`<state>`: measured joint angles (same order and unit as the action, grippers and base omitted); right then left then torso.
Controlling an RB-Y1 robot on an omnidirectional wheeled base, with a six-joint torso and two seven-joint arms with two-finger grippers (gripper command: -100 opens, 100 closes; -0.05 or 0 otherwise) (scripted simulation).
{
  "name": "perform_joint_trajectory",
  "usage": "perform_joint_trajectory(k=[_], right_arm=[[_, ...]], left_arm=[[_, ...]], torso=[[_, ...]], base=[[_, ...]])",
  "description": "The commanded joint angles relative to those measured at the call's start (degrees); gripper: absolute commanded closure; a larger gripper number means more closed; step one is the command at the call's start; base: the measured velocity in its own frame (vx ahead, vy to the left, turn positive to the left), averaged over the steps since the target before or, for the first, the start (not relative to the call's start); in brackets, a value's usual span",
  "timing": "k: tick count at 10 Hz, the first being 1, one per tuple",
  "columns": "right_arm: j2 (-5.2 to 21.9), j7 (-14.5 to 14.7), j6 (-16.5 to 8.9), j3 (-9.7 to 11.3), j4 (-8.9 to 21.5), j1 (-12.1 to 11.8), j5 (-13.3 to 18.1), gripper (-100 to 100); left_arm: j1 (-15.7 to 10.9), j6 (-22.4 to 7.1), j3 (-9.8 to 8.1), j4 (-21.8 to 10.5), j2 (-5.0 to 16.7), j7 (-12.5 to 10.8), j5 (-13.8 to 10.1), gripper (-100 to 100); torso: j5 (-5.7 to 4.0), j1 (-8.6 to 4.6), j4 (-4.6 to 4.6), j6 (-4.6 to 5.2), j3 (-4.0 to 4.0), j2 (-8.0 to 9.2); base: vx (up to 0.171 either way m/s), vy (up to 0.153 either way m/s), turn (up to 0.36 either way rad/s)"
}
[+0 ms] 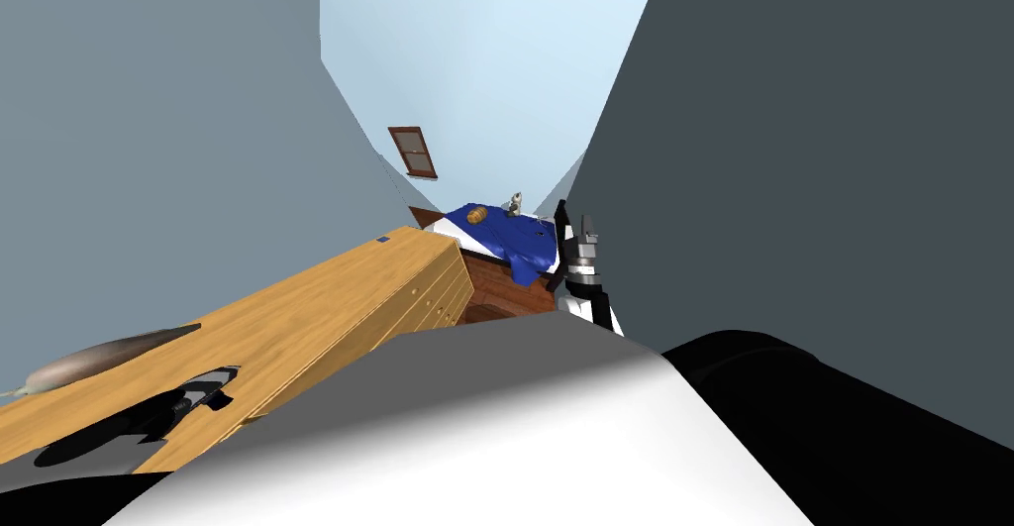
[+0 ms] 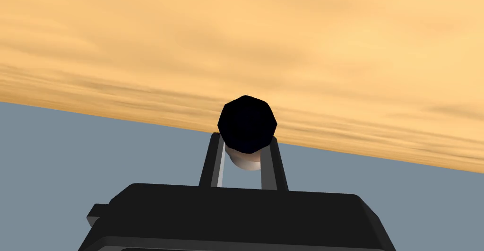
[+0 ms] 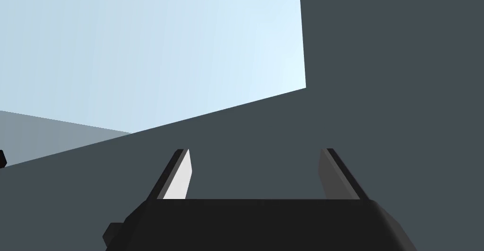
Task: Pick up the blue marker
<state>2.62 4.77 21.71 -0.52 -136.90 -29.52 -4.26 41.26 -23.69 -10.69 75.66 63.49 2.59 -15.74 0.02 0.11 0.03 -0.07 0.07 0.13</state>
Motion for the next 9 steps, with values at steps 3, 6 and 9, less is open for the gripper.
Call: perform_joint_trajectory(k=[3, 6, 9], right_arm=[[0.0, 0.0, 0.0, 0.0, 0.0, 0.0, 0.0, 0], [0.0, 0.0, 0.0, 0.0, 0.0, 0.0, 0.0, 0], [0.0, 0.0, 0.0, 0.0, 0.0, 0.0, 0.0, 0]], left_arm=[[2.8, 0.2, -1.07, 5.6, 0.3, 0.4, 1.4, 100], [4.9, 0.5, -1.81, 10.2, 0.5, 0.9, 2.6, 100], [7.1, 0.9, -2.55, 14.7, 0.7, 1.3, 3.8, 100]], torso=[[0.02, 0.14, -0.09, -0.18, -0.22, -0.39], [0.01, 0.03, -0.1, 0.01, -0.28, -0.48], [0.0, -0.01, -0.09, -0.01, -0.24, -0.4]], base=[[0.132, 0.033, 0.336], [0.121, 0.007, 0.209], [0.111, 0.001, 0.248]])
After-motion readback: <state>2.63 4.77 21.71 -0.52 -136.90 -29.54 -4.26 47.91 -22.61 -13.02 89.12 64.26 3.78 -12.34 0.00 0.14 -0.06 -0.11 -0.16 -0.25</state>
